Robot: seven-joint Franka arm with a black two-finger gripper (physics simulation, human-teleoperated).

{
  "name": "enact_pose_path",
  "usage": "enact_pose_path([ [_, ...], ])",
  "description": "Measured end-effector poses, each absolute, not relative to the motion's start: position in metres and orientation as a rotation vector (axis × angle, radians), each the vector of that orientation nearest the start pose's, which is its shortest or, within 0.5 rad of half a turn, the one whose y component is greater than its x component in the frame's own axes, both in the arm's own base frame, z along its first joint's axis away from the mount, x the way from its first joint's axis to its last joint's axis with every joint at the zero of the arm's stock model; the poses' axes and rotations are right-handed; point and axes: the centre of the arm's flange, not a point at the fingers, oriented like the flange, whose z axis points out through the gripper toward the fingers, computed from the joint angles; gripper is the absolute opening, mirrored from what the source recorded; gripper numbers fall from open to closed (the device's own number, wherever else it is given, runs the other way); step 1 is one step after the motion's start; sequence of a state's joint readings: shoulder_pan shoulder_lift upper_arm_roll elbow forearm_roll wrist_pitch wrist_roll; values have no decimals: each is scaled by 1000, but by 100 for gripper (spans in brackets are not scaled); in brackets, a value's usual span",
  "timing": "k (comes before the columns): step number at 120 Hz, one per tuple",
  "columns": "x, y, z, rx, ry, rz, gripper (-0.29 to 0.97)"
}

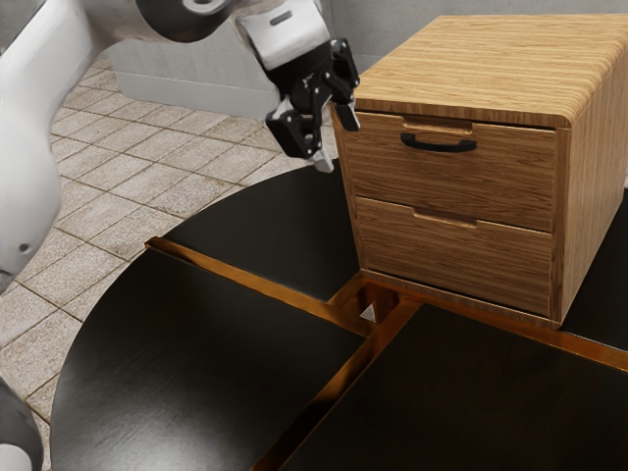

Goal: Pull the drawer handle with one arm to open the drawer

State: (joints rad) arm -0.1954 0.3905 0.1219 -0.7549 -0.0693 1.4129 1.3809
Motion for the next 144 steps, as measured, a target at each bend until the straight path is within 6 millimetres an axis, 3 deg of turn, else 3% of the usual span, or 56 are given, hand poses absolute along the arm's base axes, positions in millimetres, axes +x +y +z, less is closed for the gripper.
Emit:
enact_pose_path([
  [16, 612, -111, 756, -2095, 2068, -343, 44],
  [28, 612, -107, 758, -2094, 2060, -356, 43],
  [55, 641, -141, 717, -2056, 2175, -397, 24],
  [87, 670, -133, 701, -1999, 2125, -473, 15],
  [118, 687, -108, 703, -1944, 2061, -545, 14],
  [144, 703, -103, 686, -1914, 2060, -555, 14],
])
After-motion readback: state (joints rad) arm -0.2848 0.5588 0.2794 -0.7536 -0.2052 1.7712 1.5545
